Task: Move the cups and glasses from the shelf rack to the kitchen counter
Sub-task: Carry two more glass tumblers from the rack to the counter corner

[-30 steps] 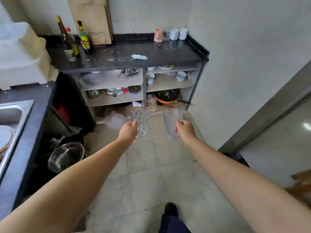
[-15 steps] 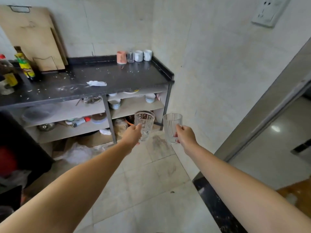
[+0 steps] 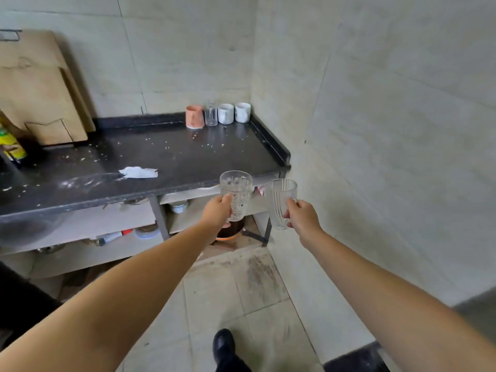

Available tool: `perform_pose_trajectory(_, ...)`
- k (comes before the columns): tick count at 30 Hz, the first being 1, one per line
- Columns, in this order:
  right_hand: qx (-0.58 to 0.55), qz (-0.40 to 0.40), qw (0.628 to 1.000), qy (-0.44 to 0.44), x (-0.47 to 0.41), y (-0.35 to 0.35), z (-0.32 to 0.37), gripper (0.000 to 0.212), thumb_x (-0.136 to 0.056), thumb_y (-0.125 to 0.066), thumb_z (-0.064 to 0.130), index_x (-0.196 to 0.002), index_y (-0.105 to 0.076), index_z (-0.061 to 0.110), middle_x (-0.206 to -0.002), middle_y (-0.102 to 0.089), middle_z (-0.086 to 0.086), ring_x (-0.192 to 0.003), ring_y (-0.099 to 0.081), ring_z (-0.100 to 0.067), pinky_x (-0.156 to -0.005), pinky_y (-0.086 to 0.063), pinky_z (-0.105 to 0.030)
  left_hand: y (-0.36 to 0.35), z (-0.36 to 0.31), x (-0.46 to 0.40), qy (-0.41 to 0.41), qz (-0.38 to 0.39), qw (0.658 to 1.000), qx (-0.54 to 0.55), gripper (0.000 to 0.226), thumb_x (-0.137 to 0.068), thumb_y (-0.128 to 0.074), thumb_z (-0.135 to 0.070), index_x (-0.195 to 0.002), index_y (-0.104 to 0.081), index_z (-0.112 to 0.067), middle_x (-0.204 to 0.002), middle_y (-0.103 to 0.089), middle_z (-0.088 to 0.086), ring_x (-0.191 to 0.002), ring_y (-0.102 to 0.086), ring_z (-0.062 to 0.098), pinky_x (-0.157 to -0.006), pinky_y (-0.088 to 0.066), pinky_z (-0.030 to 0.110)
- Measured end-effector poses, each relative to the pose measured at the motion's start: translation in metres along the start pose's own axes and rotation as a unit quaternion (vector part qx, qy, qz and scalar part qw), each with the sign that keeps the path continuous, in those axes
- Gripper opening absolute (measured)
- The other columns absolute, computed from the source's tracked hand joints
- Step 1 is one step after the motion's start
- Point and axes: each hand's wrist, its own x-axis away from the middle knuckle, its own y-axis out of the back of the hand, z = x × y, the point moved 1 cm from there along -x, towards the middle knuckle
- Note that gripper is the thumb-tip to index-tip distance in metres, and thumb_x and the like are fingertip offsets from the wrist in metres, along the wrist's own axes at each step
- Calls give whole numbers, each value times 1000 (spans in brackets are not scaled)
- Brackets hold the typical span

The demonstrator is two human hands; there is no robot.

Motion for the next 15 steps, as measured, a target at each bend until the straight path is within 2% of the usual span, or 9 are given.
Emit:
perform_pose_trajectory(2,7,-7,1000,-2,-49,-8,18,35,-97,-40,25,-66,-51,11,-71,-53,-6,-72,-51,-22,-71,-43,-35,0,-19,-50,6,8,1000,5,40,-99,-34,-30,-64,-43,-14,-67,-46,4,-71,-46,22,-86,-51,45)
perform_pose_trajectory(5,3,-10,1000,1,-110,-17,49,37,-97,-40,27,-65,-51,12,-69,-53,-4,-73,-52,-22,-72,-44,-36,5,-51,-111,7,-2,1000,13,39,-100,-34,-30,-65,-43,-15,-69,-45,3,-65,-44,17,-73,-49,37)
perform_pose_trajectory(7,3,-13,1000,1,-147,-23,67,37,-97,-40,28,-66,-51,13,-69,-52,-4,-72,-52,-21,-72,-44,-36,8,-68,-150,12,-7,1000,13,40,-100,-34,-31,-66,-45,-14,-69,-47,5,-69,-47,20,-79,-52,39)
perform_pose_trajectory(8,2,-13,1000,3,-167,-26,75,37,-97,-39,29,-66,-51,13,-69,-51,-4,-72,-52,-21,-72,-44,-37,9,-76,-170,17,-6,1000,12,40,-100,-34,-32,-71,-51,-12,-73,-51,9,-75,-52,24,-85,-52,42)
perform_pose_trajectory(10,4,-7,1000,4,-194,-31,88,38,-98,-40,30,-65,-50,14,-67,-51,-3,-71,-51,-21,-72,-45,-37,10,-87,-198,27,2,1000,15,42,-101,-33,-32,-102,-60,1,-102,-61,24,-95,-58,33,-87,-52,41)
perform_pose_trajectory(11,6,-7,1000,2,-210,-35,91,38,-97,-40,30,-64,-50,14,-66,-51,-3,-71,-51,-21,-72,-45,-38,10,-92,-212,28,2,1000,13,45,-101,-33,-32,-117,-55,4,-118,-60,27,-97,-58,31,-86,-52,39)
perform_pose_trajectory(12,13,-8,1000,0,-227,-39,97,39,-97,-40,30,-63,-50,14,-66,-51,-3,-70,-52,-21,-74,-46,-39,9,-97,-226,26,0,1000,12,46,-101,-32,-31,-123,-51,5,-126,-57,27,-92,-57,27,-85,-52,38)
perform_pose_trajectory(15,5,8,1000,-2,-292,-59,114,39,-96,-41,30,-62,-50,13,-64,-51,-2,-65,-51,-20,-74,-46,-39,4,-109,-287,33,-4,999,18,46,-101,-34,-30,-125,-50,5,-122,-57,27,-86,-50,19,-85,-51,37)
